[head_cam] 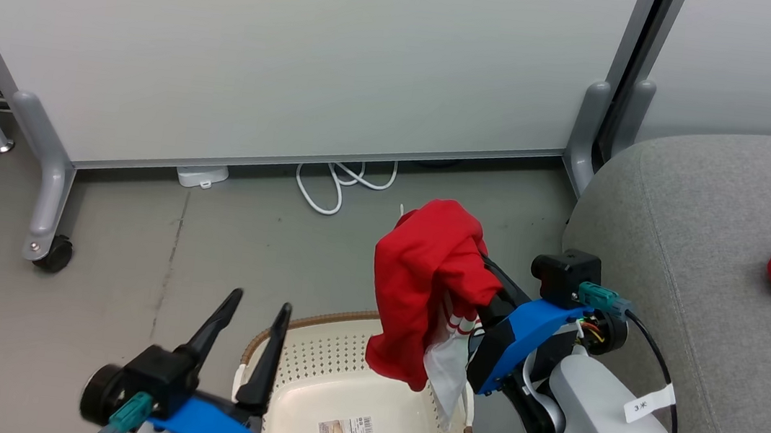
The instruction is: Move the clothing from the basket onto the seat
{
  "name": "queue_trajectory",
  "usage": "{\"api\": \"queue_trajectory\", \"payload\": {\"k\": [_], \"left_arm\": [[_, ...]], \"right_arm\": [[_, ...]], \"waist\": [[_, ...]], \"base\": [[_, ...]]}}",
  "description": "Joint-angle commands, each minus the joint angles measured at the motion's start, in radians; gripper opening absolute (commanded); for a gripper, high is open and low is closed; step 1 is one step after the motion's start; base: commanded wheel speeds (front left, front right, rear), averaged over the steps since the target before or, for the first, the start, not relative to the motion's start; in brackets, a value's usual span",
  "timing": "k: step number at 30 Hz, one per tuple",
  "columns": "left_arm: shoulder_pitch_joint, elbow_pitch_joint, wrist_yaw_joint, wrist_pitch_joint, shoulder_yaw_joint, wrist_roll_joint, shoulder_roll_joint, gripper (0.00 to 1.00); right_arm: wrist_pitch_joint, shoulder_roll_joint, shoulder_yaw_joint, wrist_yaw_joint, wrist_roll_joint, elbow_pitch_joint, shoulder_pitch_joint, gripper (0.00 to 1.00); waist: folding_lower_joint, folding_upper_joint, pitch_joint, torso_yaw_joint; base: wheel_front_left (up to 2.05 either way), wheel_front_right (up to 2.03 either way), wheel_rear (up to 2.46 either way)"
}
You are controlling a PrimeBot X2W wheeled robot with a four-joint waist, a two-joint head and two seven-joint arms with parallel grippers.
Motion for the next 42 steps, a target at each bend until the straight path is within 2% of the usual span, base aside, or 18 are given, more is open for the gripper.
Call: {"api": "queue_trajectory", "payload": {"k": [1,10,14,19,42], "left_arm": [[0.022,-0.01,-0.004,-0.003,0.025,0.013,-0.002,1.0],[0.107,-0.04,-0.008,-0.003,0.125,0.068,-0.029,1.0],[0.107,-0.041,-0.007,-0.003,0.119,0.077,-0.042,1.0],[0.081,-0.04,-0.007,-0.003,0.106,0.067,-0.034,1.0],[0.034,-0.059,-0.007,-0.003,0.087,0.062,-0.009,1.0]], "right_arm": [[-0.008,-0.001,0.0,0.0,0.002,-0.003,-0.002,0.0],[-0.011,-0.001,-0.008,0.0,-0.002,0.005,-0.01,0.0],[-0.012,-0.001,-0.011,0.0,-0.001,0.008,-0.012,0.0],[-0.014,-0.001,-0.007,0.0,0.012,0.002,-0.013,0.0],[-0.016,0.0,-0.028,0.0,0.019,-0.024,-0.004,0.0]], "waist": [[0.0,-0.0001,0.0,0.0],[0.0,-0.0001,0.003,0.001],[0.0,-0.0001,0.002,-0.001],[0.0,-0.0001,0.006,-0.027],[0.0,-0.0001,0.073,-0.411]], "base": [[0.0,0.0,0.0],[0.0,0.0,0.0],[0.0,0.0,0.0],[0.0,0.0,0.0],[0.0,0.0,0.0]]}}
